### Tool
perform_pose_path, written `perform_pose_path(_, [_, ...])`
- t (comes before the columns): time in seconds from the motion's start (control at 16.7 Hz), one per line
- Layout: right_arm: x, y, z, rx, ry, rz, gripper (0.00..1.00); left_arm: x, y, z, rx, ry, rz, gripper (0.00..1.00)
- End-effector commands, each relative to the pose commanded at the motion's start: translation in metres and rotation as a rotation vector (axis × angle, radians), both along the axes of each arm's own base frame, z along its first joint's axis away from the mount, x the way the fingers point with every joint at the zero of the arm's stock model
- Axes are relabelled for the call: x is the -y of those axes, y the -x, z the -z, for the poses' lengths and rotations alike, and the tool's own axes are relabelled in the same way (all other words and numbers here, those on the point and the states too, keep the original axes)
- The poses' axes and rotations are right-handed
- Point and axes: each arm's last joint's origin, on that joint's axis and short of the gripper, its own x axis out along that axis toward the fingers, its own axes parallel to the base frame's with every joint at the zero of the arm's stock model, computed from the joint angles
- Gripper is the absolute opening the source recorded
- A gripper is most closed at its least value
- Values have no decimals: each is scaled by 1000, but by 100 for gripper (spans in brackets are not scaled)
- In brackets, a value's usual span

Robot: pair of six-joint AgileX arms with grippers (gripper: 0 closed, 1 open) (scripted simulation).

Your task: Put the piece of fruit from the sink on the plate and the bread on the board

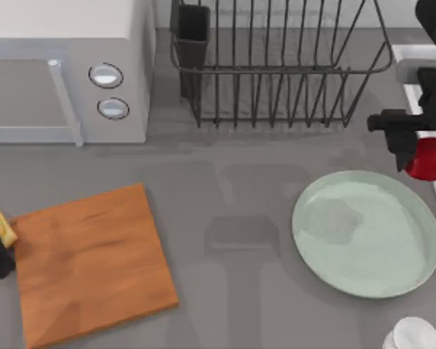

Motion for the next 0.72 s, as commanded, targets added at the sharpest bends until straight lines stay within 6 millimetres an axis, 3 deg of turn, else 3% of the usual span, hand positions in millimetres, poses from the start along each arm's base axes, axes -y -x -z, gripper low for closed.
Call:
perform_pose_path(0.36, [-52, 28, -13, -44, 12, -1, 0, 0, 0, 0, 0, 0, 0, 100])
perform_pose_path(0.72, [-59, 33, -14, -50, 15, -1, 0, 0, 0, 0, 0, 0, 0, 100])
